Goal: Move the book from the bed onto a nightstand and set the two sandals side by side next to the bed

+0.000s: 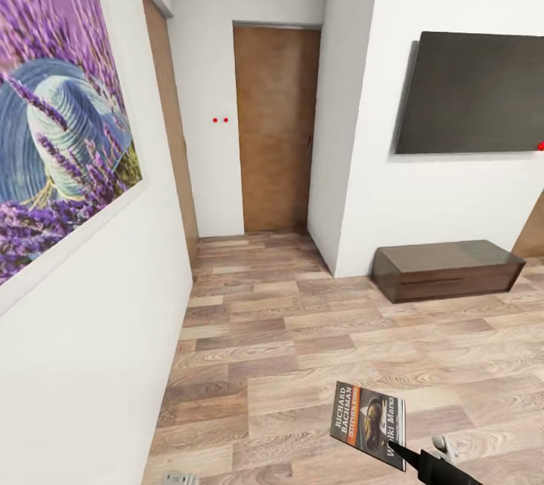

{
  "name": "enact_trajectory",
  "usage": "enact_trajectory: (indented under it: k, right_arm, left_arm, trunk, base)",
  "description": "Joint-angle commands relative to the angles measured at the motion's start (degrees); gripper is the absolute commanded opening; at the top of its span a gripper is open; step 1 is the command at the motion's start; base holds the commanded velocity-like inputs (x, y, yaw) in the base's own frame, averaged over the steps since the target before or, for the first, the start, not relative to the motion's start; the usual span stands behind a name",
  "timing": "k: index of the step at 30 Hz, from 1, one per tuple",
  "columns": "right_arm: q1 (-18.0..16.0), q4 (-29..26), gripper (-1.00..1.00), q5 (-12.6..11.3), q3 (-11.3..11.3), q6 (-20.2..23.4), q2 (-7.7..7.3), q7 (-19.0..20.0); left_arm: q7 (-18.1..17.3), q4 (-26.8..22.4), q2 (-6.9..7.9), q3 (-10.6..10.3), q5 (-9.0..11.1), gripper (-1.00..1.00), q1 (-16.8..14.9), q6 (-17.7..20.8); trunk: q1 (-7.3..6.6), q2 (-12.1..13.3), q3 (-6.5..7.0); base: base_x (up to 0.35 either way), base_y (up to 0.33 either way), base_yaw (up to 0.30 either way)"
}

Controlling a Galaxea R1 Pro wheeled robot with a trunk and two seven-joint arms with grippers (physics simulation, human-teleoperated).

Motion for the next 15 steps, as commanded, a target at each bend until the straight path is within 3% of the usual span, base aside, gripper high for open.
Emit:
enact_trajectory:
  k: [1, 15]
  right_arm:
    - [-0.1, 0.0, -1.00, -0.6, 0.1, 0.4, -0.01, 0.2]
    - [-0.1, 0.0, -1.00, -0.6, 0.1, 0.4, -0.01, 0.2]
  left_arm:
    - [-0.1, 0.0, 0.04, 0.5, -0.6, 1.00, 0.0, -0.3]
    - [-0.1, 0.0, 0.03, 0.5, -0.6, 1.00, 0.0, -0.3]
  trunk:
    - [0.07, -0.1, -0.13]
    - [0.07, -0.1, -0.13]
  base:
    - [0.329, 0.000, -0.168]
    - [0.329, 0.000, -0.024]
